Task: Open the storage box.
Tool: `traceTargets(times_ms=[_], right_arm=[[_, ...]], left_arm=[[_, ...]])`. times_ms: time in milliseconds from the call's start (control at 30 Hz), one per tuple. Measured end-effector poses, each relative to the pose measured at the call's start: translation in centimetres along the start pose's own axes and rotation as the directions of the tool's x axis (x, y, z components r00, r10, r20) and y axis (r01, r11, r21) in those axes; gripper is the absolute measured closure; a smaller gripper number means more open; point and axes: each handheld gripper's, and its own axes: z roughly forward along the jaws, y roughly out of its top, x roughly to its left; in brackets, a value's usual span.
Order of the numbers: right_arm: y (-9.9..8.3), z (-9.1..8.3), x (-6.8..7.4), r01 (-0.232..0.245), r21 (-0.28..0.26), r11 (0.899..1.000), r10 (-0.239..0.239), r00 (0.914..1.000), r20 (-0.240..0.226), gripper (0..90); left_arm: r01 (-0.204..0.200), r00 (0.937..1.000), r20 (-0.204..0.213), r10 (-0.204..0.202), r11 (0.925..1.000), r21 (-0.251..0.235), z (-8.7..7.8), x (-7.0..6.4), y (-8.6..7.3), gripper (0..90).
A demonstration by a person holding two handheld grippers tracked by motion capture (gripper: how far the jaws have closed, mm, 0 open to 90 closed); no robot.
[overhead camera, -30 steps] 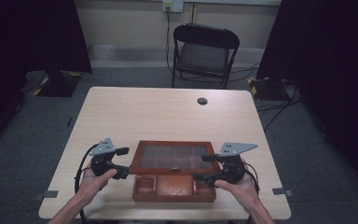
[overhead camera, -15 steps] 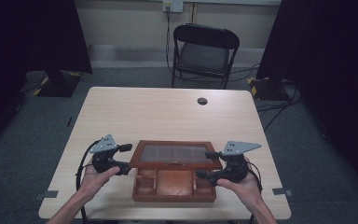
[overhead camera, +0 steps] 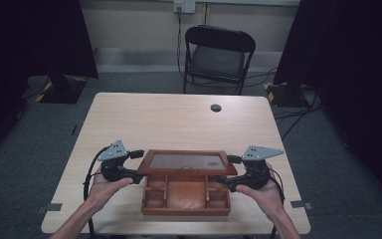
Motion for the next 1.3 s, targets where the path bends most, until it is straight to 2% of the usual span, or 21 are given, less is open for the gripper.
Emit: traceTargets(times_ms=[100, 200, 333, 400, 467, 633, 667, 733, 800, 1033, 1133, 1300], right_arm=[[0.1, 0.2, -0.4, -0.01, -0.008, 1.0, 0.01, 1.0, 0.0, 20.6], [0.2, 0.2, -0.5, -0.013, -0.013, 1.0, 0.013, 0.9999, 0.006, 21.8], [0.5, 0.2, -1.1, -0.033, -0.045, 0.998, 0.033, 0.9994, -0.004, 27.9], [0.6, 0.3, -1.3, -0.036, -0.047, 0.998, 0.035, 0.9994, -0.003, 28.3], [0.7, 0.4, -1.4, -0.04, -0.049, 0.998, 0.04, 0.9992, -0.004, 28.6], [1.0, 0.8, -1.9, -0.057, -0.052, 0.997, 0.056, 0.9983, -0.02, 32.2], [1.0, 0.9, -2.0, -0.059, -0.053, 0.997, 0.058, 0.998, -0.025, 32.2], [1.2, 0.9, -2.2, -0.063, -0.059, 0.996, 0.062, 0.9979, -0.021, 32.3], [1.4, 1.1, -2.4, -0.063, -0.059, 0.996, 0.062, 0.9979, -0.022, 32.9], [2.1, 1.2, -2.8, -0.062, -0.074, 0.995, 0.061, 0.9979, -0.023, 37.3], [2.4, 1.4, -3.2, -0.076, -0.076, 0.994, 0.073, 0.9968, -0.031, 38.0], [2.9, 1.8, -3.7, -0.08, -0.079, 0.994, 0.078, 0.9965, -0.029, 38.7]], left_arm=[[0.011, 0.9999, 0.0, -0.011, 0.9999, -0.009, 0.1, 0.0, 0.2, 24.9], [0.001, 1.0, -0.002, -0.001, 0.9999, -0.012, 0.1, 0.1, 0.4, 27.6], [-0.007, 1.0, -0.002, 0.007, 0.9999, -0.013, 0.3, 0.3, 1.0, 29.1], [-0.002, 0.9999, 0.012, 0.002, 0.9999, -0.013, 0.5, 0.4, 1.1, 31.7], [0.011, 0.9999, 0.011, -0.01, 0.9999, -0.014, 0.7, 0.6, 1.1, 32.3], [0.01, 1.0, 0.001, -0.01, 0.9999, -0.01, 1.1, 1.0, 1.1, 34.6], [0.023, 0.9997, 0.004, -0.023, 0.9996, -0.015, 1.3, 1.2, 1.0, 35.7], [0.012, 0.9999, -0.003, -0.012, 0.9999, -0.011, 1.3, 1.4, 1.0, 37.8], [0.017, 0.9999, -0.002, -0.017, 0.9998, -0.012, 1.2, 1.5, 1.2, 38.9], [0.006, 0.9999, -0.014, -0.007, 0.9999, -0.014, 1.4, 1.9, 1.9, 39.4], [0.049, 0.9988, 0.004, -0.048, 0.9985, -0.026, 1.5, 2.2, 1.9, 39.9], [0.063, 0.998, 0.001, -0.063, 0.9978, -0.02, 1.9, 2.9, 2.1, 40.3]])
